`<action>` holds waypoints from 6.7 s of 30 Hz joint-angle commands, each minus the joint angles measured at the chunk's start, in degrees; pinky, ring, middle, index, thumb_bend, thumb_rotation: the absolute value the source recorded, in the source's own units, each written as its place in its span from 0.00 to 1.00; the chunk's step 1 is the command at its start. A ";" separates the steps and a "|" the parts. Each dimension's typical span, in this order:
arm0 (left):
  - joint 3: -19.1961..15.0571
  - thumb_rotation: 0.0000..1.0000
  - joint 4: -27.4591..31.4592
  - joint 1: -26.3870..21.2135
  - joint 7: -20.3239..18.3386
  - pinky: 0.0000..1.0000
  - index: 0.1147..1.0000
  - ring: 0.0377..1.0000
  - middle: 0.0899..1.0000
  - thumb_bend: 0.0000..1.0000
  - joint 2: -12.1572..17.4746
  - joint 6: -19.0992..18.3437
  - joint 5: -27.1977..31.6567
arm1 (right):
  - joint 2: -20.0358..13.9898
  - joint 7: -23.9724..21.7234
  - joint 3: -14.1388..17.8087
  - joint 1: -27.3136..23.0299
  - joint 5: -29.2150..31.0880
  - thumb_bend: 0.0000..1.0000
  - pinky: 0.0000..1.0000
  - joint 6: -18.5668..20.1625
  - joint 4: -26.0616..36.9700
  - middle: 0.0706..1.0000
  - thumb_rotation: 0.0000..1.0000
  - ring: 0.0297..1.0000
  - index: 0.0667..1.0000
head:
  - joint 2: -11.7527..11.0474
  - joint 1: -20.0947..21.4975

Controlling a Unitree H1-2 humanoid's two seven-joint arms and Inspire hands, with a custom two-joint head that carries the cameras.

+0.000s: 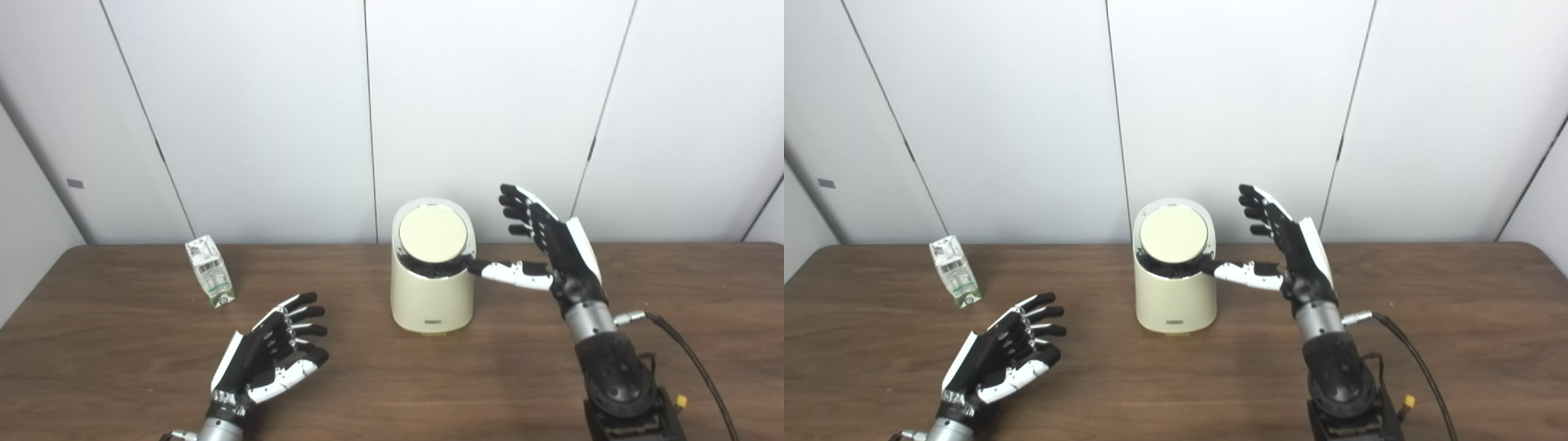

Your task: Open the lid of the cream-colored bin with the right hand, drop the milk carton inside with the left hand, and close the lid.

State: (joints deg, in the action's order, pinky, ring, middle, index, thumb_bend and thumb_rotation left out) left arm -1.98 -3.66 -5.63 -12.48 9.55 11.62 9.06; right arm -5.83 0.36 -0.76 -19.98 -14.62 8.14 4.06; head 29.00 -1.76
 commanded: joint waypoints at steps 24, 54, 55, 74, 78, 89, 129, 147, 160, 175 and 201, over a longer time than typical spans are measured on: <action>-0.03 0.19 1.51 -2.17 -0.07 0.55 0.84 0.68 0.77 0.70 0.03 1.21 0.32 | -3.65 -2.90 -3.11 -2.79 -3.50 0.81 0.74 1.56 4.80 0.87 0.29 0.84 0.88 | -0.32 -0.13; 0.27 0.24 1.92 -1.73 0.08 0.56 0.85 0.68 0.77 0.71 0.23 0.96 -0.50 | -4.25 -3.88 -8.78 -20.22 -10.90 0.86 0.67 6.09 -11.11 0.89 0.26 0.84 0.89 | -0.34 -0.22; 0.28 0.23 1.97 -1.73 0.10 0.55 0.85 0.68 0.77 0.71 0.20 0.86 -0.48 | -4.31 -3.93 -9.06 -20.44 -11.19 0.85 0.67 6.17 -11.40 0.90 0.27 0.84 0.89 | -0.31 -0.24; 0.68 0.22 2.57 -1.52 -0.21 0.56 0.85 0.69 0.77 0.70 -0.13 0.33 0.23 | -5.71 -4.65 -13.55 -23.10 -17.24 0.87 0.68 6.96 -15.03 0.90 0.32 0.85 0.90 | 0.05 -0.72; 0.80 0.24 2.64 -1.52 -0.11 0.55 0.85 0.68 0.77 0.72 -0.27 0.12 0.02 | -6.33 -4.44 -16.23 -23.90 -22.34 0.88 0.64 8.92 -15.48 0.88 0.33 0.83 0.89 | 0.09 -0.80; 0.79 0.21 3.00 -1.38 -0.20 0.55 0.86 0.69 0.77 0.71 -0.62 -0.24 0.51 | -8.60 -12.19 -24.25 -25.96 -37.76 0.90 0.59 18.69 -13.90 0.88 0.25 0.79 0.87 | 0.47 -1.19; 0.68 0.22 2.39 -1.95 0.02 0.55 0.85 0.68 0.77 0.70 -0.12 0.28 -0.52 | -6.65 -10.33 3.08 6.23 6.66 0.90 0.76 -6.63 -0.15 0.90 0.29 0.84 0.91 | 0.40 -1.03; 1.67 0.19 0.09 -2.41 0.18 0.54 0.84 0.68 0.76 0.73 -2.60 2.17 -0.37 | -7.27 -9.39 2.76 8.35 9.32 0.81 0.81 -8.41 -1.58 0.94 0.11 0.89 0.95 | -5.42 -15.80; -0.06 0.16 0.68 -2.76 4.04 0.56 0.81 0.66 0.73 0.70 -3.16 7.15 -5.21 | -7.41 -7.58 1.23 7.96 4.40 0.90 0.52 -4.96 2.27 0.87 0.28 0.78 0.87 | -9.27 -22.26; -8.56 0.19 11.54 -10.69 5.05 0.57 0.78 0.66 0.72 0.74 10.97 -0.95 -6.96 | -8.74 -8.71 1.54 7.06 5.72 0.92 0.43 -4.80 2.47 0.84 0.29 0.72 0.83 | -9.12 -23.73; -11.20 0.21 -19.79 -22.62 8.62 0.99 0.71 0.91 0.79 0.93 19.25 12.95 -9.97 | -10.26 -10.11 1.17 6.10 7.24 0.95 0.40 -3.64 2.52 0.83 0.33 0.67 0.82 | -8.27 -22.84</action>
State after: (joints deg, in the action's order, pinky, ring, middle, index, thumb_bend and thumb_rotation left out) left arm -12.42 -23.59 -25.25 -5.22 26.75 22.25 -1.22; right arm -15.00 -9.81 0.27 -11.88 -7.70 6.32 5.42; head 20.74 -24.61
